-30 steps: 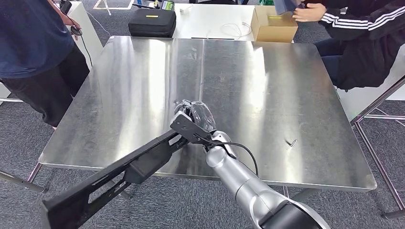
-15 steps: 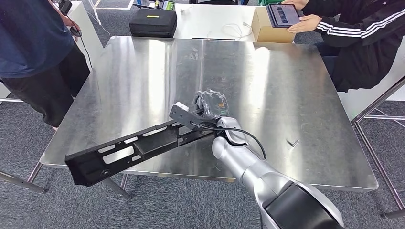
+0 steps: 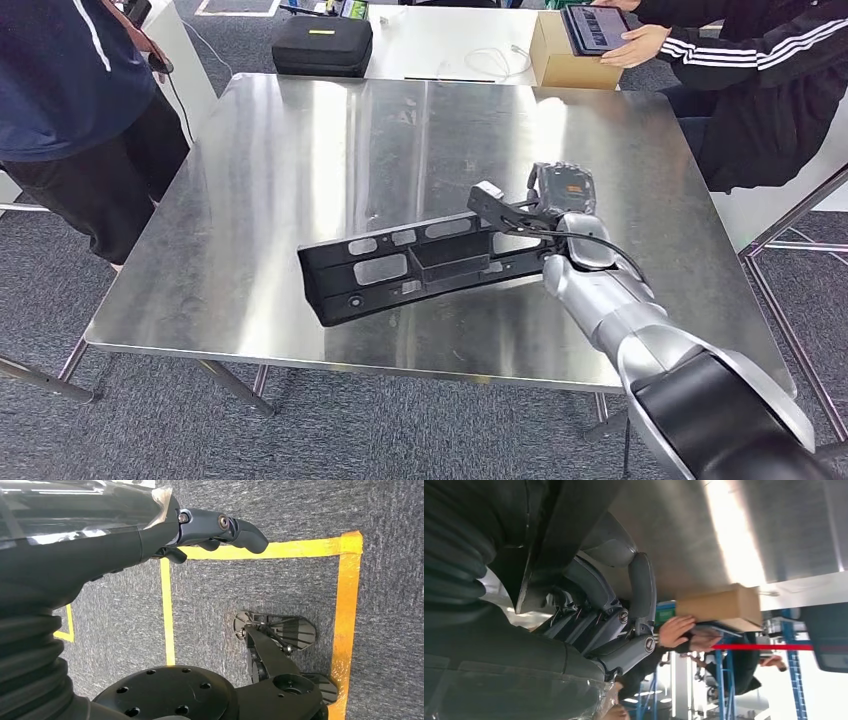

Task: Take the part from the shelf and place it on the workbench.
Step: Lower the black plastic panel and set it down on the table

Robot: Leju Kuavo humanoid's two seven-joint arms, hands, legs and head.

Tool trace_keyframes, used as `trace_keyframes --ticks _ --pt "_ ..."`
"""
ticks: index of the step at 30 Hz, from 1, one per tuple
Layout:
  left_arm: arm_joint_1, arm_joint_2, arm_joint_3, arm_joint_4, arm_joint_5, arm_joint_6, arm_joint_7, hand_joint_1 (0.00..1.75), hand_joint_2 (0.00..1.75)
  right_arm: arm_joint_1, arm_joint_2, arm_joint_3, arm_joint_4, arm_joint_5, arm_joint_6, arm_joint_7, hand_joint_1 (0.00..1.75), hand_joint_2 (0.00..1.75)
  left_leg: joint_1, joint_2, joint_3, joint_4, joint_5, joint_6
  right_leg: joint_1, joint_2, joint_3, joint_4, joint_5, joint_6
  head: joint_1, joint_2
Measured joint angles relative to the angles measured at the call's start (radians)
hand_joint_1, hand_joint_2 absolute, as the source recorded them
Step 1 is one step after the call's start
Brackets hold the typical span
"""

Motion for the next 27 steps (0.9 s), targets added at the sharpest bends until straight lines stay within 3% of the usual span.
trace_keyframes --ticks 6,15,19,26,27 --pt "0.0 0.0 0.0 0.0 -0.007 -0.001 -0.004 0.0 1.75 -0.002 -0.035 0.003 0.008 0.018 0.016 0.021 1.75 1.75 0.0 0.0 -0.002 -0.002 0.0 0.0 0.0 0.0 -0.002 -0.001 0.0 0.0 0.0 0.0" --pt "-0.001 0.003 -0.004 0.0 -0.03 -0.016 -0.045 0.0 1.75 -0.027 -0.072 -0.012 0.008 -0.002 0.077 -0.08 1.75 1.75 0.0 0.0 -0.003 -0.002 0.0 0.0 0.0 0.0 -0.002 -0.002 0.0 0.0 0.0 0.0" --pt "-0.003 0.004 -0.007 0.0 -0.037 -0.018 -0.044 0.0 1.75 -0.031 -0.071 -0.016 0.008 -0.002 0.084 -0.115 0.0 0.0 0.0 0.0 -0.002 -0.002 0.0 0.0 0.0 0.0 -0.002 -0.003 0.0 0.0 0.0 0.0" --pt "-0.003 0.004 -0.018 0.0 -0.041 -0.01 -0.03 0.0 1.75 -0.036 -0.052 -0.017 0.008 -0.005 0.109 -0.164 0.0 0.0 0.0 0.0 0.0 -0.002 0.0 0.0 0.0 0.001 0.0 -0.003 0.0 0.0 0.0 0.0" --pt "-0.003 0.004 -0.018 0.0 -0.041 -0.006 -0.028 0.0 1.31 -0.037 -0.049 -0.018 0.008 -0.009 0.118 -0.173 0.0 0.0 0.0 0.0 0.0 -0.002 0.0 0.0 0.0 0.001 0.0 -0.003 0.0 0.0 0.0 0.0"
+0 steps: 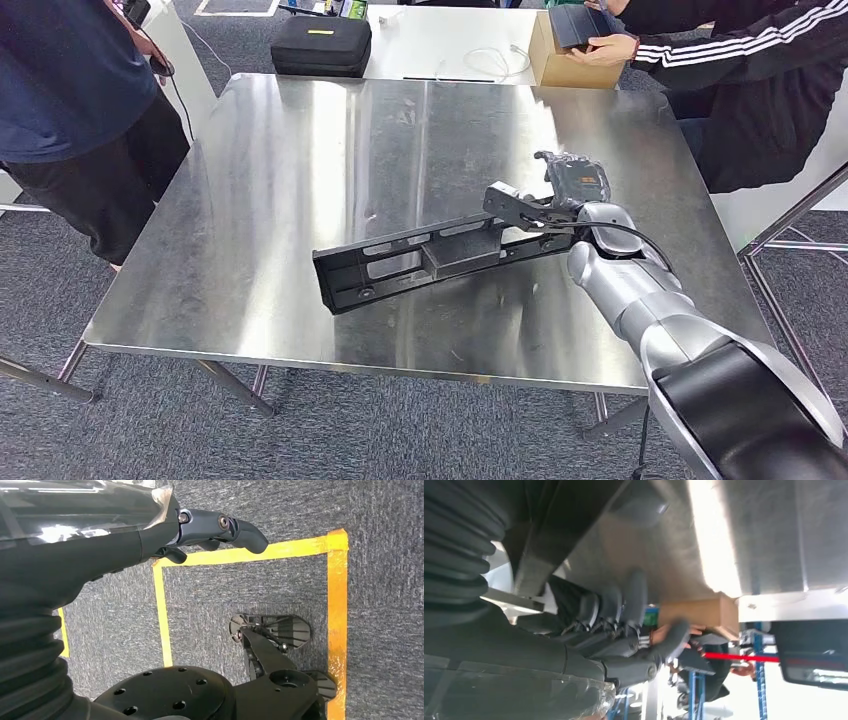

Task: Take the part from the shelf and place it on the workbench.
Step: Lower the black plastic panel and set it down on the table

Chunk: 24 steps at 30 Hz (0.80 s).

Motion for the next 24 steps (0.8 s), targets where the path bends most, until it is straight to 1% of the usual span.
trace_keyframes --ticks 3,8,24 --pt "0.0 0.0 0.0 0.0 0.0 0.012 0.006 0.0 0.0 -0.003 0.013 -0.01 0.0 -0.013 0.04 -0.036 0.0 0.0 0.0 0.0 0.001 0.0 0.0 0.0 0.0 0.0 0.001 0.0 0.0 0.0 0.0 0.0" --pt "0.0 0.0 0.0 0.0 0.001 0.015 0.007 0.0 0.0 -0.005 0.043 -0.016 -0.003 0.004 0.081 -0.065 0.0 0.0 0.001 0.0 0.002 0.0 0.0 0.0 0.0 0.0 0.002 0.0 0.0 0.0 0.0 0.0" --pt "0.0 -0.002 0.0 0.0 -0.001 0.012 0.011 0.0 0.0 -0.01 0.091 -0.015 -0.006 0.028 0.086 -0.095 0.0 0.0 0.001 0.0 0.003 0.0 0.0 0.0 0.0 0.0 0.003 0.0 0.0 0.0 0.0 0.0"
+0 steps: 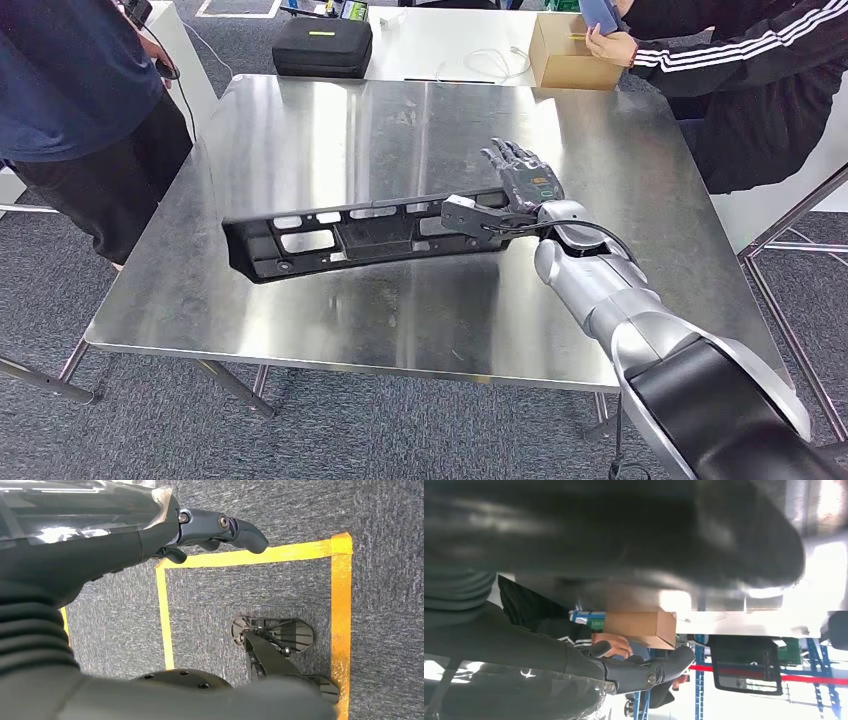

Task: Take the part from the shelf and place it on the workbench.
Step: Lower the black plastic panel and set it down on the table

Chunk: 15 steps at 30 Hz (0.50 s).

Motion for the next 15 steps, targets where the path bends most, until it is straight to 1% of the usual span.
trace_keyframes --ticks 10,15 --pt "0.0 -0.003 0.0 0.0 -0.007 0.0 0.0 0.0 0.0 0.0 0.02 -0.001 0.0 0.0 0.003 -0.007 0.0 0.0 0.0 0.0 0.001 0.0 0.0 0.0 0.0 0.0 0.001 0.0 0.0 0.0 0.0 0.0" --pt "0.0 -0.007 0.0 0.0 -0.009 0.001 0.001 0.0 0.0 0.0 0.029 -0.001 0.0 0.0 0.019 -0.025 0.0 0.0 0.0 0.0 0.002 0.0 0.0 0.0 0.0 0.0 0.002 0.0 0.0 0.0 0.0 0.0"
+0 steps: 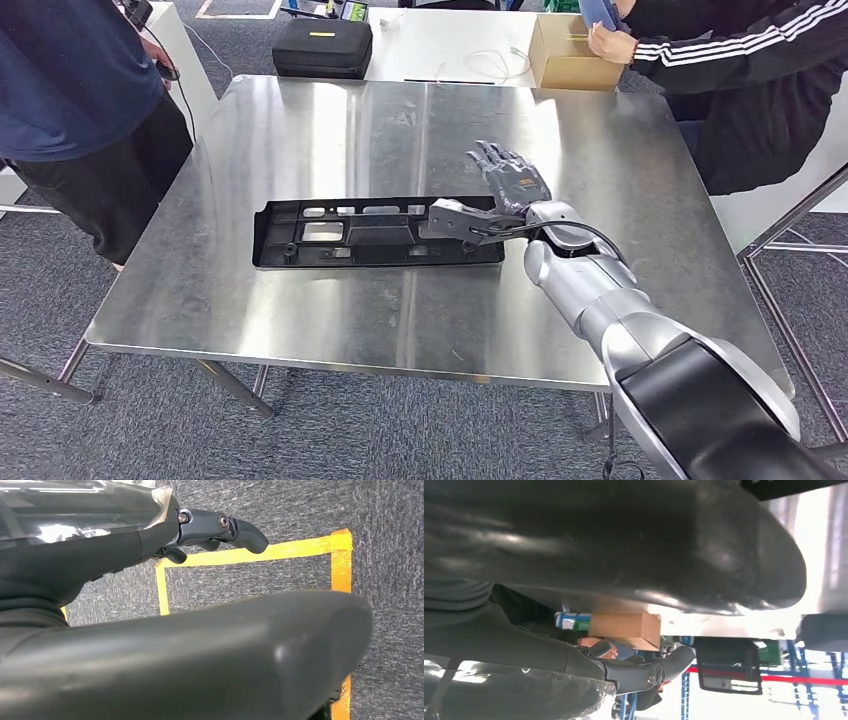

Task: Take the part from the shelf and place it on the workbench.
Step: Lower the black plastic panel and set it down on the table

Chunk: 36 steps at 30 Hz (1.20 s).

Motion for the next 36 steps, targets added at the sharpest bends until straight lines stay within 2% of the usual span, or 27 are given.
trace_keyframes --ticks 9,13,16,19,21,23,25,29,33,36 --pt "0.0 -0.004 0.0 0.0 -0.005 -0.001 0.0 0.0 0.0 0.0 0.007 -0.004 0.0 -0.016 0.013 -0.018 0.0 0.0 0.0 0.0 0.001 0.0 0.0 0.0 0.0 0.0 0.001 0.0 0.0 0.0 0.0 0.0" --pt "0.0 -0.005 0.0 0.0 -0.002 -0.001 0.002 0.0 0.0 0.0 0.01 -0.048 -0.005 -0.127 0.057 -0.086 0.0 0.0 0.0 0.0 0.002 0.0 0.0 0.0 0.0 0.0 0.002 0.0 0.0 0.0 0.0 0.0" --pt "0.0 -0.006 0.002 0.0 0.006 -0.001 0.017 0.0 0.0 0.0 0.024 -0.145 -0.023 -0.333 0.227 -0.228 0.0 0.0 0.0 0.0 0.002 0.0 0.0 0.0 0.0 0.0 0.002 0.0 0.0 0.0 0.0 0.0" --pt "0.001 -0.006 0.008 0.0 0.015 0.003 0.039 0.0 0.0 0.003 0.047 -0.265 -0.056 -0.554 0.495 -0.361 0.0 0.0 0.0 0.0 0.002 0.0 0.0 0.0 0.0 0.0 0.002 0.0 0.0 0.0 0.0 0.0" --pt "0.001 -0.006 0.015 0.0 0.023 0.016 0.051 0.0 0.0 0.017 0.064 -0.327 -0.092 -0.7 0.677 -0.396 0.0 0.0 0.001 0.0 0.002 0.0 0.0 0.0 0.001 0.0 0.002 0.0 0.0 0.0 0.0 0.0" --pt "0.001 -0.008 0.025 0.0 0.031 0.032 0.058 0.0 0.0 0.056 0.077 -0.357 -0.147 -0.843 0.815 -0.404 0.0 0.0 0.001 0.0 0.003 0.0 0.0 0.0 0.002 0.0 0.003 0.0 0.0 0.0 0.0 0.0" --pt "0.001 -0.01 0.032 0.0 0.035 0.044 0.062 0.0 0.0 0.109 0.084 -0.355 -0.214 -0.954 0.872 -0.403 0.0 0.0 0.002 0.0 0.003 0.0 0.0 0.0 0.002 0.0 0.003 0.0 0.0 0.0 0.0 0.0" --pt "0.001 -0.014 0.046 0.0 0.041 0.065 0.069 0.0 0.0 0.217 0.08 -0.304 -0.348 -1.114 0.9 -0.412 0.0 0.0 0.001 0.0 0.004 0.0 0.0 0.0 0.002 0.0 0.004 0.0 0.0 0.0 0.0 0.0" --pt "0.001 -0.018 0.056 0.0 0.046 0.083 0.072 0.0 0.0 0.376 0.04 -0.178 -0.547 -1.247 0.877 -0.457 0.0 0.0 0.001 0.0 0.004 0.0 -0.001 -0.001 0.002 0.0 0.004 -0.001 -0.001 0.0 0.0 0.0" --pt "0.002 -0.021 0.066 0.0 0.052 0.091 0.07 0.0 0.0 0.496 -0.006 -0.075 -0.706 -1.285 0.847 -0.505 0.0 0.0 0.001 0.0 0.003 -0.001 -0.002 -0.001 0.002 0.0 0.004 -0.001 -0.001 -0.001 0.0 0.0"
